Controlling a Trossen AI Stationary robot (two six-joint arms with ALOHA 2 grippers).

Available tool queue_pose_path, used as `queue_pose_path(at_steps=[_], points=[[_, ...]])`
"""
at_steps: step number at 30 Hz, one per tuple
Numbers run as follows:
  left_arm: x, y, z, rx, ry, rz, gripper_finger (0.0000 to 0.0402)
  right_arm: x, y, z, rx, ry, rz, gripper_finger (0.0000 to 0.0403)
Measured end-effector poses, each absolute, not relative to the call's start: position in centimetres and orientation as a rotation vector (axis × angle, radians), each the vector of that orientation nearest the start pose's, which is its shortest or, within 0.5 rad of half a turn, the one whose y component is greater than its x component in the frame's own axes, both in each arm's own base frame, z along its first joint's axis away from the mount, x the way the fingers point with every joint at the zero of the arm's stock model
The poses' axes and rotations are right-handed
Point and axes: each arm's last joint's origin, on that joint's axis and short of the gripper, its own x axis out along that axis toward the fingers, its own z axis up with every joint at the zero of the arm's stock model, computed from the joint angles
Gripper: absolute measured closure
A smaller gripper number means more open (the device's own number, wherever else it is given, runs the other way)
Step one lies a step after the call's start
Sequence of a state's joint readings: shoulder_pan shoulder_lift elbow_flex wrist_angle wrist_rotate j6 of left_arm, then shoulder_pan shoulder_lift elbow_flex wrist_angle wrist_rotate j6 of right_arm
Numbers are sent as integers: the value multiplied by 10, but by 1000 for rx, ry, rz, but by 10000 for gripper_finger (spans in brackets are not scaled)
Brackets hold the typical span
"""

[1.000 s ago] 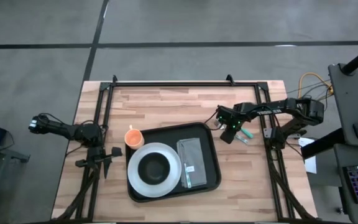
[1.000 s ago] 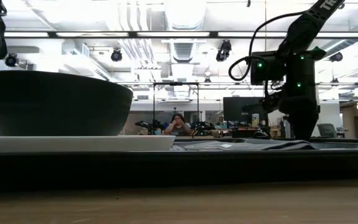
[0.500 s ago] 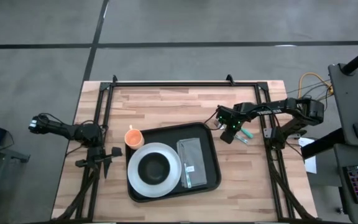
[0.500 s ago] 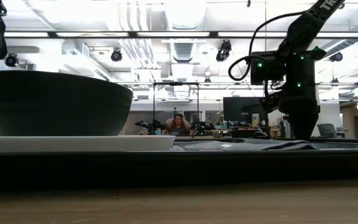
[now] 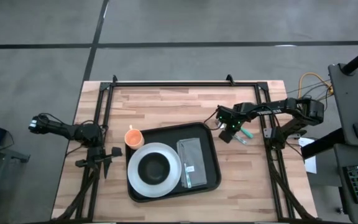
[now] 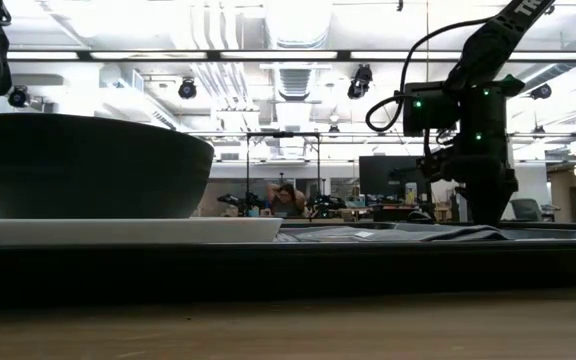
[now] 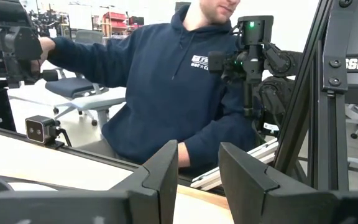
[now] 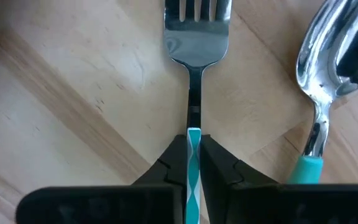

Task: Set up tray
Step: Put the blue fork to the right of the blue fork on the black table tray

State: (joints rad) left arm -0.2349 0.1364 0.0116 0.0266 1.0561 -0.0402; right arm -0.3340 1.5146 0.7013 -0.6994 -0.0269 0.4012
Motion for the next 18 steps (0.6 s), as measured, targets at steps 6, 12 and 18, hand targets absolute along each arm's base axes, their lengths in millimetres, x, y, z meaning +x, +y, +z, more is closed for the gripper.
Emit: queue_pose_path(at_steps=[6,12,18], points=[[82,-46,160,-76,122,-1288,304,211,-72,134,660,1417,-609,390],[82,-46,160,-76,122,-1288,304,217,-74,140,729,1379,-665,390],[82,-46,160,-76,122,-1288,304,227,-77,151,796,1307,-715,390]])
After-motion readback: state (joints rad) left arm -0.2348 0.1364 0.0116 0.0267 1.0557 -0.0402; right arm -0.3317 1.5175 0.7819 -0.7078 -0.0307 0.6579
